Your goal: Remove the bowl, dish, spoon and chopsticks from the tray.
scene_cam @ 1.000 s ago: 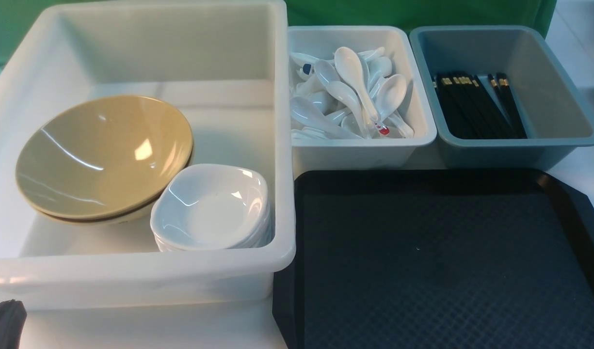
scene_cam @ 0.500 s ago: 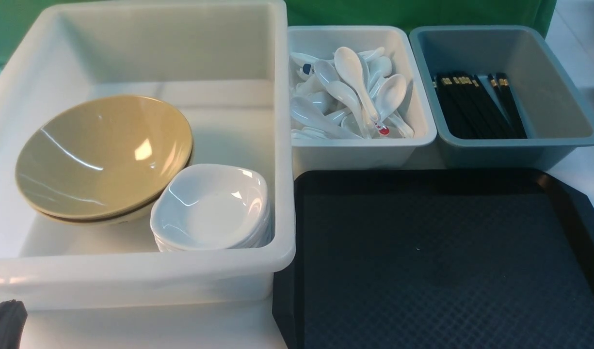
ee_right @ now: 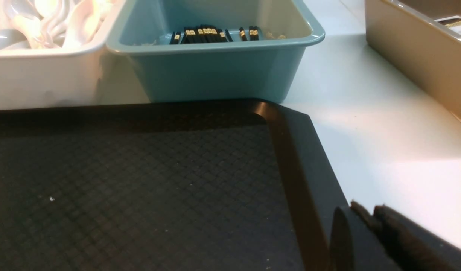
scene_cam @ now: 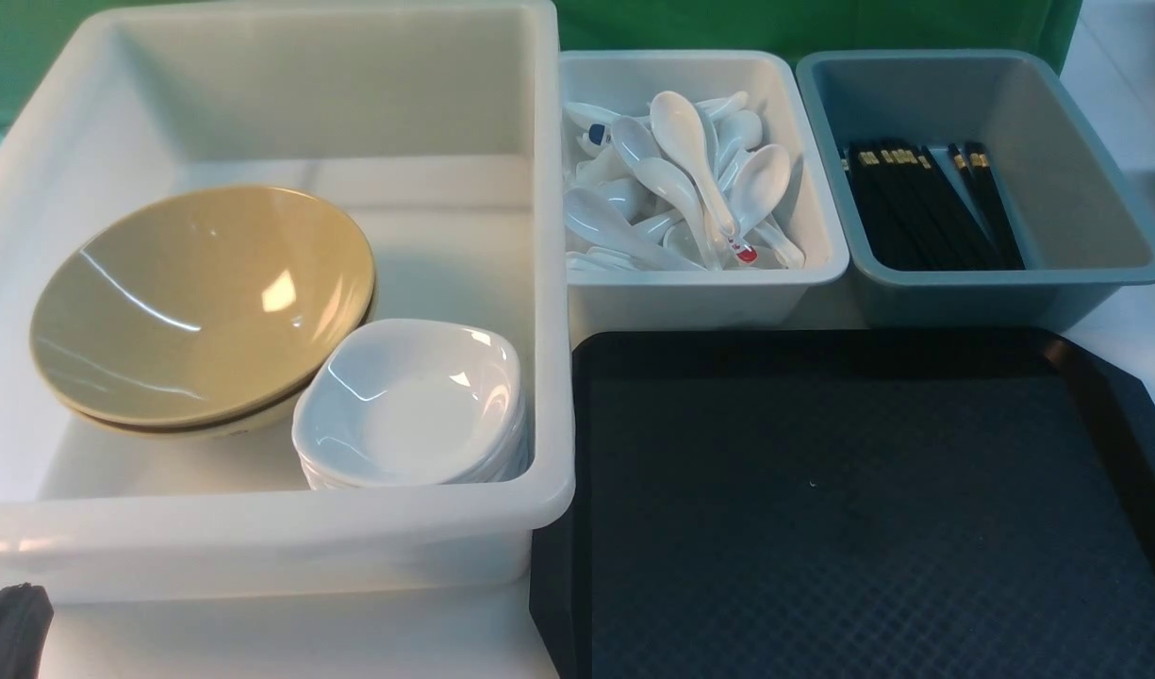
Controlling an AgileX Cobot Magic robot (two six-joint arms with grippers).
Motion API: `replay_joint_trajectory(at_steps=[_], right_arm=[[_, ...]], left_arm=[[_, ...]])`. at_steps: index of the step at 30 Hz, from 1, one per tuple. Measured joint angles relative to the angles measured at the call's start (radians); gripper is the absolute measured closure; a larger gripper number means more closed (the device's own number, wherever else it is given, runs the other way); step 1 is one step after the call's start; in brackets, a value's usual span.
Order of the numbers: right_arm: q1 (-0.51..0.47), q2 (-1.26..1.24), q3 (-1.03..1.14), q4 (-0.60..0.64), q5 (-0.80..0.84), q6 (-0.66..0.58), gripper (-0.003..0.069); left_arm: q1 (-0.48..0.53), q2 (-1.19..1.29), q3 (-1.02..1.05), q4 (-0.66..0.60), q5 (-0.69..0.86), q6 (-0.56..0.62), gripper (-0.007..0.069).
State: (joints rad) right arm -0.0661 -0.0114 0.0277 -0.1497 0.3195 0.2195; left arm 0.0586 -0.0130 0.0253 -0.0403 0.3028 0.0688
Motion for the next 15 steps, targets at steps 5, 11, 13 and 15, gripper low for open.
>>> replay_joint_trajectory(at_steps=[5, 11, 13, 15], right_arm=[[0.000, 0.000, 0.000, 0.000, 0.000, 0.000, 0.0558], [0.000, 0.000, 0.000, 0.000, 0.000, 0.000, 0.0550], [0.000, 0.000, 0.000, 0.000, 0.000, 0.000, 0.0547], [0.000, 0.000, 0.000, 0.000, 0.000, 0.000, 0.0546]], left_arm=[[0.000, 0.000, 0.000, 0.000, 0.000, 0.001, 0.0638], [0.000, 0.000, 0.000, 0.000, 0.000, 0.001, 0.0638], [0.000, 0.000, 0.000, 0.000, 0.000, 0.001, 0.0638], [0.000, 0.000, 0.000, 0.000, 0.000, 0.001, 0.0638]])
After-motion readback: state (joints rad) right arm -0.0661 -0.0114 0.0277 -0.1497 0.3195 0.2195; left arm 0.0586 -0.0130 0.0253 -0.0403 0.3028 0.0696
